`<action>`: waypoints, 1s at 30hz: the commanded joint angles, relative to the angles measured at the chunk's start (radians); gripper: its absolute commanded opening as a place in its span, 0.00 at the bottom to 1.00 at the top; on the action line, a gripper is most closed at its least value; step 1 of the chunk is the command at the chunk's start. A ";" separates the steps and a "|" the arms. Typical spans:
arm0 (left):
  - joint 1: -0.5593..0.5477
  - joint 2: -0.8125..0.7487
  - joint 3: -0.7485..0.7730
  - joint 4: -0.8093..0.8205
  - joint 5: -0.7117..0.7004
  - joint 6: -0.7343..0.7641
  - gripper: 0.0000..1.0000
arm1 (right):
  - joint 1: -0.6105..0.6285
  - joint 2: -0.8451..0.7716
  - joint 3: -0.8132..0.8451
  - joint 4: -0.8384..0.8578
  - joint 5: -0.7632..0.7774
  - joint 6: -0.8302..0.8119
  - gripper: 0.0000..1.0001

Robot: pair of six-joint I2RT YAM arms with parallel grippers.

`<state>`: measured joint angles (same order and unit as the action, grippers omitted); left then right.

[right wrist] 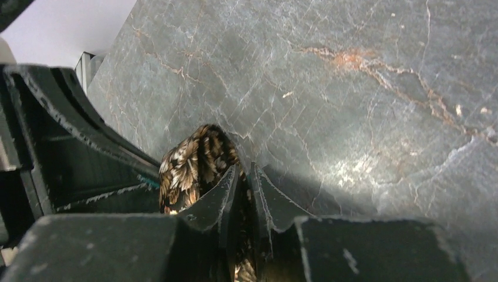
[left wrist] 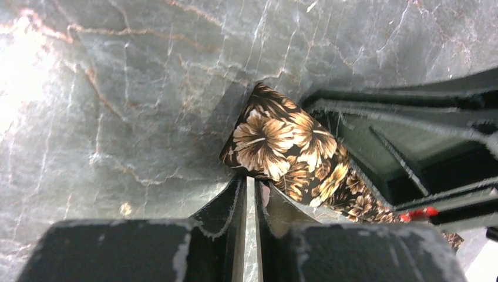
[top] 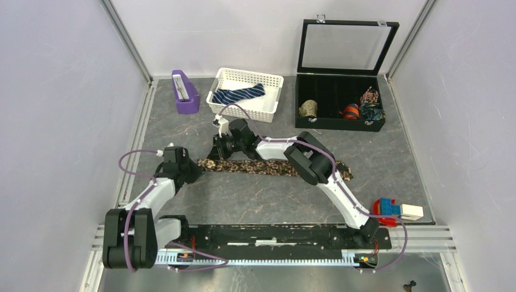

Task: Roll the ties
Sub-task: Roll the tie at the center of the board.

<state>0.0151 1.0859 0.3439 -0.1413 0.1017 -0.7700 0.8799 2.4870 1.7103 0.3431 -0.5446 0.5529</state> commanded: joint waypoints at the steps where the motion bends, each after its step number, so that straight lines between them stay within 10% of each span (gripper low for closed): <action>1: -0.003 0.061 0.047 0.064 -0.022 0.017 0.16 | 0.004 -0.062 -0.062 -0.004 -0.003 -0.001 0.19; 19: -0.004 -0.077 0.021 0.014 -0.013 0.023 0.16 | -0.047 -0.062 0.118 -0.131 0.060 -0.047 0.25; 30: -0.003 -0.236 0.043 -0.105 -0.050 0.048 0.17 | -0.027 -0.369 -0.275 0.015 0.112 -0.019 0.29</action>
<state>0.0151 0.9119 0.3664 -0.1864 0.0841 -0.7685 0.8223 2.2551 1.5429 0.2535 -0.4488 0.5213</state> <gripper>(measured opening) 0.164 0.292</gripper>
